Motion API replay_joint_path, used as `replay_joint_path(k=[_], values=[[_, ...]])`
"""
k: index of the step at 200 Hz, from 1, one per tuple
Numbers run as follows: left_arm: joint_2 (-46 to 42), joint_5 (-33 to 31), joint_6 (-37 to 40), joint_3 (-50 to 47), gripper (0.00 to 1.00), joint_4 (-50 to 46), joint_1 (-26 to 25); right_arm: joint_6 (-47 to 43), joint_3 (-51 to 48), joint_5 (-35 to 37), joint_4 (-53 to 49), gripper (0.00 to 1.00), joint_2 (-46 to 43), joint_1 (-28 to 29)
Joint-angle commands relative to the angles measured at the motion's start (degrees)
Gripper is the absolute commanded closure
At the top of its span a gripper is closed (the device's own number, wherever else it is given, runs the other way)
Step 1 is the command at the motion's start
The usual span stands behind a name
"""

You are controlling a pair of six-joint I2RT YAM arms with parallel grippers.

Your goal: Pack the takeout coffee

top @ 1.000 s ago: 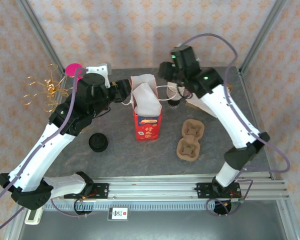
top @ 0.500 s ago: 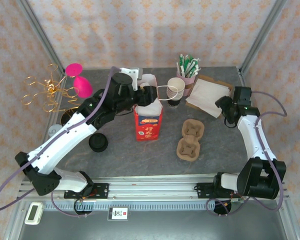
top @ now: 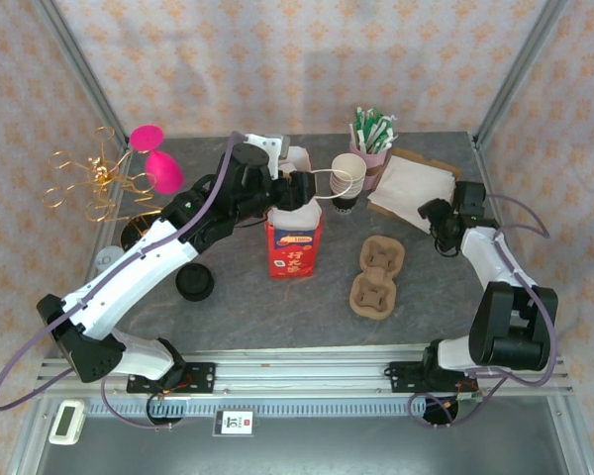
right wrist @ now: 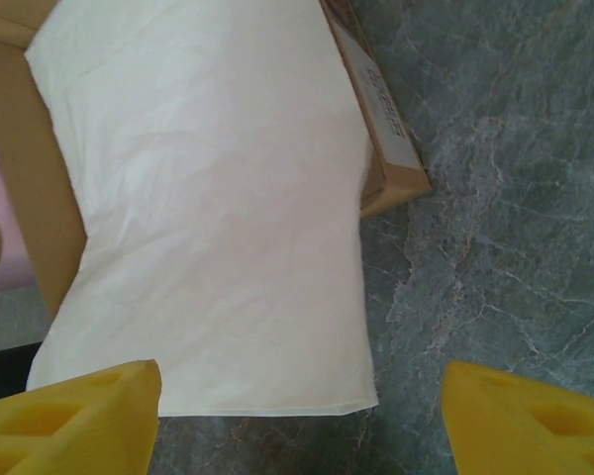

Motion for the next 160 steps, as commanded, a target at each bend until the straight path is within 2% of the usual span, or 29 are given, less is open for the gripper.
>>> replay_joint_path(k=[1,20,46,127,160], values=[[-0.1,-1.0,1.6,0.9,0.36,0.6,-0.2,1.5,-0.2,-2.1,3.1,0.27,3.5,-0.5],[0.1,-1.1,1.7,1.3,0.36,0.6,-0.2,1.4,1.4,-2.4,3.9,0.28,5.5,-0.5],[0.2,-1.5,1.7,1.6,0.35,0.4,-0.2,2.5,2.7,-3.1,6.0,0.39,6.9,-0.8],[0.7,-3.0,2.9,2.6,0.35,0.1,-0.1,0.7,5.5,-5.2,8.0,0.98,3.4,-1.0],[1.3,-3.8,6.2,5.7,0.34,-1.8,-0.1,-1.7,10.9,-8.0,5.4,1.00,0.3,-0.9]])
